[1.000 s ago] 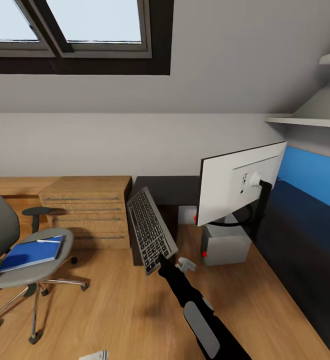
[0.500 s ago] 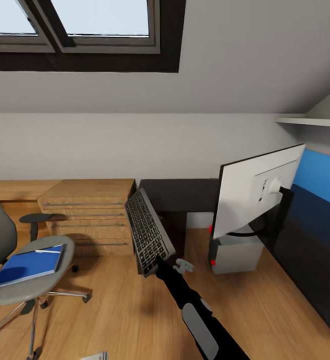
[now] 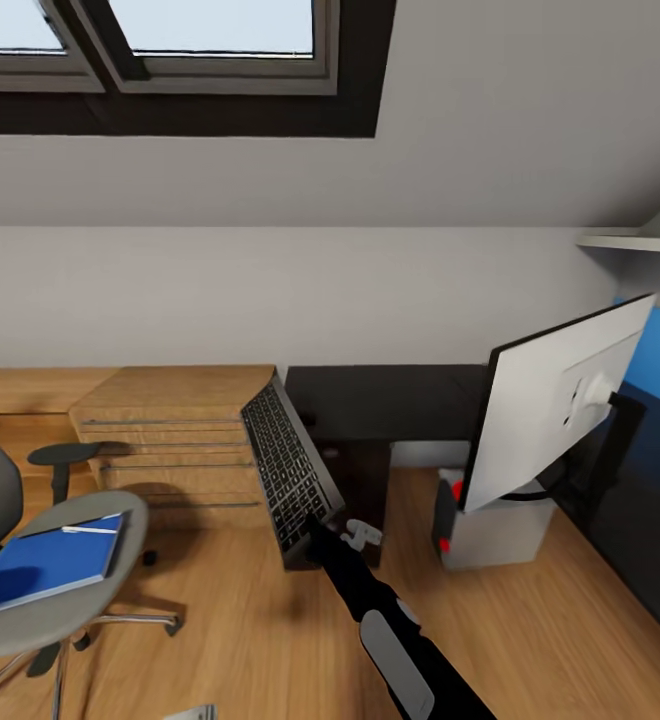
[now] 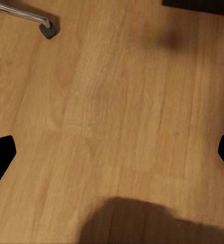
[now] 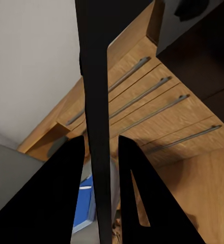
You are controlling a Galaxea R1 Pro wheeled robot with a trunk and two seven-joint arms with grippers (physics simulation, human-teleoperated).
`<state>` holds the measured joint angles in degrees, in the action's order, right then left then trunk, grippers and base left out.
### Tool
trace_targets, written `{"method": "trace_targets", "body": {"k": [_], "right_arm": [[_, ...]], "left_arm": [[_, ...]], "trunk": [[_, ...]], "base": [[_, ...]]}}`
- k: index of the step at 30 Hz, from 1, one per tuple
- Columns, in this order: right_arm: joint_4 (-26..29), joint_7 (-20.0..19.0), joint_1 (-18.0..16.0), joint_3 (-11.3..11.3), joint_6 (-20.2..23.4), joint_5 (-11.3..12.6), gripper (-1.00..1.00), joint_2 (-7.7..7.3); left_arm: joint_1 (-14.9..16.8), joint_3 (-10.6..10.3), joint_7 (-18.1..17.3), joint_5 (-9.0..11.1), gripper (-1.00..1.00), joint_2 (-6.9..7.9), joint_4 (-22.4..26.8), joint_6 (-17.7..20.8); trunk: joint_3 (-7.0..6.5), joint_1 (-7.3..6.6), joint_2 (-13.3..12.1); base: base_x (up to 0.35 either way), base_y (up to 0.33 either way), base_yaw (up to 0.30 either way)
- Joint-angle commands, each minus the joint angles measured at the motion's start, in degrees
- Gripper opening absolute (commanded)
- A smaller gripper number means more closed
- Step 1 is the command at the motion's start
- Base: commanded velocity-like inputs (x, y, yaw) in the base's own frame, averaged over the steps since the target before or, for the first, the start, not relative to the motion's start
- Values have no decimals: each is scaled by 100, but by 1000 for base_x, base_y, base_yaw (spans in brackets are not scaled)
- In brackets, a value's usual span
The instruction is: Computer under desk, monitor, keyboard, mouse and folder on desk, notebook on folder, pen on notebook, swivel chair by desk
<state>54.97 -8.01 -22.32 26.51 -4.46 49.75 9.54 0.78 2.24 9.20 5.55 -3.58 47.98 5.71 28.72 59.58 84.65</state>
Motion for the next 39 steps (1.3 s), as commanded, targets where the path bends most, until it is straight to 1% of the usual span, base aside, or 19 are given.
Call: {"method": "trace_targets", "body": {"k": [1,6,8,10,12,15,16,17,18,19,21,22,23,24,25,26,29,34,39], "right_arm": [[-1,-21,-5,12,-29,58,-100,-7],[5,-25,-5,9,-29,63,-100,-13],[11,-25,-8,6,-29,133,-100,-13],[12,-27,-6,2,-31,253,-100,-17],[20,-36,-5,-9,-41,560,-100,-33],[22,-72,-4,-12,-41,666,-100,-43],[22,-83,-4,-13,-35,794,-100,-45],[17,-94,-4,-21,-30,2115,-100,-54],[14,-95,-2,-22,-29,2367,-100,-55],[12,-95,-2,-22,-29,2484,-100,-57],[8,-95,-5,-22,-29,2884,-100,-75],[7,-95,-4,-22,-29,3120,-100,-102],[6,-95,-4,-23,-28,3260,-100,-121],[6,-95,-3,-23,-26,3325,-100,-127],[6,-95,-4,-23,-26,3444,-100,-137],[5,-95,-3,-23,-25,3595,-100,-145],[-7,-95,-3,-23,-28,3776,-100,-153],[-12,-100,-4,-23,-29,3813,-100,-154],[-12,-105,-4,-14,-39,3808,-100,-146]], "left_arm": [[1,4,12,55,100,-6,10,27],[1,-12,12,47,100,-16,10,27],[1,-19,12,44,100,-19,14,27],[1,-15,12,45,100,-20,15,27],[1,0,12,54,100,-14,17,23],[1,-4,12,58,100,-16,18,23],[1,-10,12,59,100,-18,18,23],[1,-21,8,60,100,-20,18,27],[1,-21,6,60,100,-20,18,25],[1,-21,6,60,100,-20,18,26],[1,-22,4,60,100,-20,18,26],[1,-22,4,60,100,-20,18,27],[1,-22,4,60,100,-20,18,27],[1,-22,4,60,100,-20,18,27],[1,-22,4,60,100,-20,18,27],[1,-22,3,60,100,-20,18,25],[1,-22,-6,60,100,-20,18,23],[1,-15,-20,60,100,-20,18,26],[1,-8,-23,60,100,-18,18,27]], "trunk": [[6,3,3],[6,3,3],[6,3,3],[6,3,3],[6,3,3],[6,3,3],[6,3,3],[6,3,3],[6,3,3],[6,3,3],[6,3,3],[6,3,3],[6,3,3],[6,3,3],[6,3,3],[6,3,3],[6,3,3],[6,3,3],[6,3,3]], "base": [[271,4,0],[271,1,0],[262,0,0],[229,0,0],[194,0,0],[183,0,0],[182,0,0],[182,0,0],[182,0,0],[182,0,0],[182,0,0],[182,0,0],[182,0,0],[182,0,0],[182,0,0],[182,0,0],[195,69,0],[208,219,0],[33,321,0]]}}
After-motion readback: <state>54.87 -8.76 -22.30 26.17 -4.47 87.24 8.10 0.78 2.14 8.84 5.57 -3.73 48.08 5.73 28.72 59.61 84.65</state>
